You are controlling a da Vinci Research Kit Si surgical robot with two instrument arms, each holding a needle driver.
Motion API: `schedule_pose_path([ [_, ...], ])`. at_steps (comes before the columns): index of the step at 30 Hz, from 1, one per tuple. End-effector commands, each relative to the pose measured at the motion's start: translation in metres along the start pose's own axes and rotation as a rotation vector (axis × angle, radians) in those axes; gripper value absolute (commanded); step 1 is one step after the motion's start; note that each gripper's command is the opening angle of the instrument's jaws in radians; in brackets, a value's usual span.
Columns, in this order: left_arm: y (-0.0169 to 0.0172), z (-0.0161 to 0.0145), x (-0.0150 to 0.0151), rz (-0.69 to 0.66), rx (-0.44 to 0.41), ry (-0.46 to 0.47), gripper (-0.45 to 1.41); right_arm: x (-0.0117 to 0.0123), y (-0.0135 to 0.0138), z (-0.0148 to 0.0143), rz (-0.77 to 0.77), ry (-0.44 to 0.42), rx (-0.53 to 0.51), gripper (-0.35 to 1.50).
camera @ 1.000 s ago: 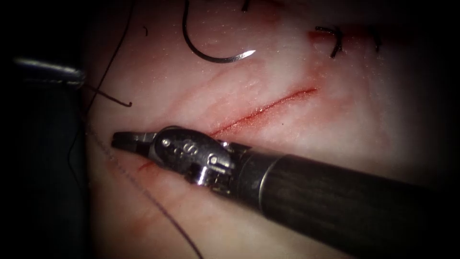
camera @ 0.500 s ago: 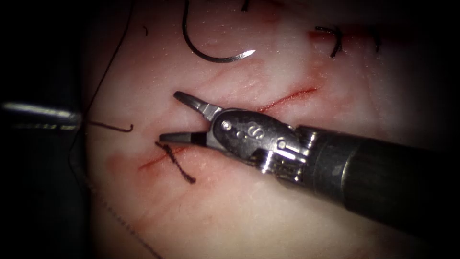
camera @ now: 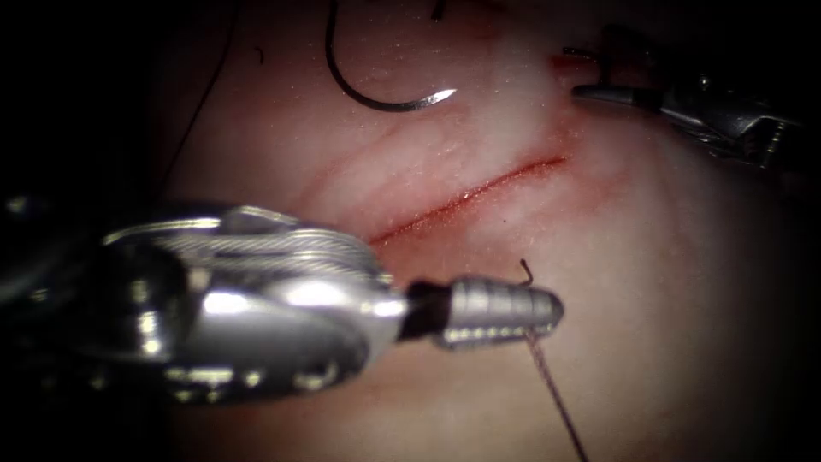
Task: Wound Closure
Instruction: Set down the long suture with the left hand.
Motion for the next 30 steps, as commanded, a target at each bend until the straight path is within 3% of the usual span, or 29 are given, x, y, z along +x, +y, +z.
schedule_pose_path([
  [1,0.0002,0.0018,-0.0004,0.011,0.001,0.011,-0.35,-0.0003,0.0008,0.0004,0.000,-0.001,-0.016,1.20],
  [3,0.0009,0.0036,-0.0007,0.024,0.016,0.021,-0.35,-0.0005,0.0010,0.0003,0.002,-0.006,-0.032,1.20],
  [6,0.0020,0.0065,-0.0018,0.070,0.054,-0.051,-0.35,-0.0007,0.0006,0.0007,0.004,-0.003,-0.028,1.21],
  [11,0.0043,0.0103,-0.0051,0.103,0.067,-0.076,-0.32,-0.0011,-0.0009,0.0017,0.006,0.006,-0.016,1.21],
  [13,0.0054,0.0111,-0.0063,0.100,0.065,-0.068,-0.05,-0.0013,-0.0015,0.0021,0.005,0.004,-0.001,1.21],
  [14,0.0062,0.0114,-0.0071,0.052,0.063,-0.061,0.28,-0.0014,-0.0019,0.0023,0.005,0.004,0.004,1.21],
  [15,0.0072,0.0115,-0.0080,-0.005,0.062,-0.042,0.74,-0.0015,-0.0025,0.0027,0.005,0.000,0.015,1.21],
  [16,0.0077,0.0115,-0.0085,-0.044,0.090,-0.026,0.79,-0.0015,-0.0027,0.0029,0.004,0.000,0.022,1.21],
  [19,0.0080,0.0107,-0.0089,-0.094,0.131,0.019,0.79,-0.0014,-0.0033,0.0032,0.003,0.001,0.032,1.20],
  [24,0.0080,0.0086,-0.0079,-0.197,0.111,0.061,0.79,-0.0012,-0.0035,0.0034,0.004,0.001,0.032,1.20],
  [30,0.0117,0.0052,-0.0071,-0.356,0.001,0.105,0.79,-0.0012,-0.0035,0.0034,0.004,0.001,0.032,1.21],
])
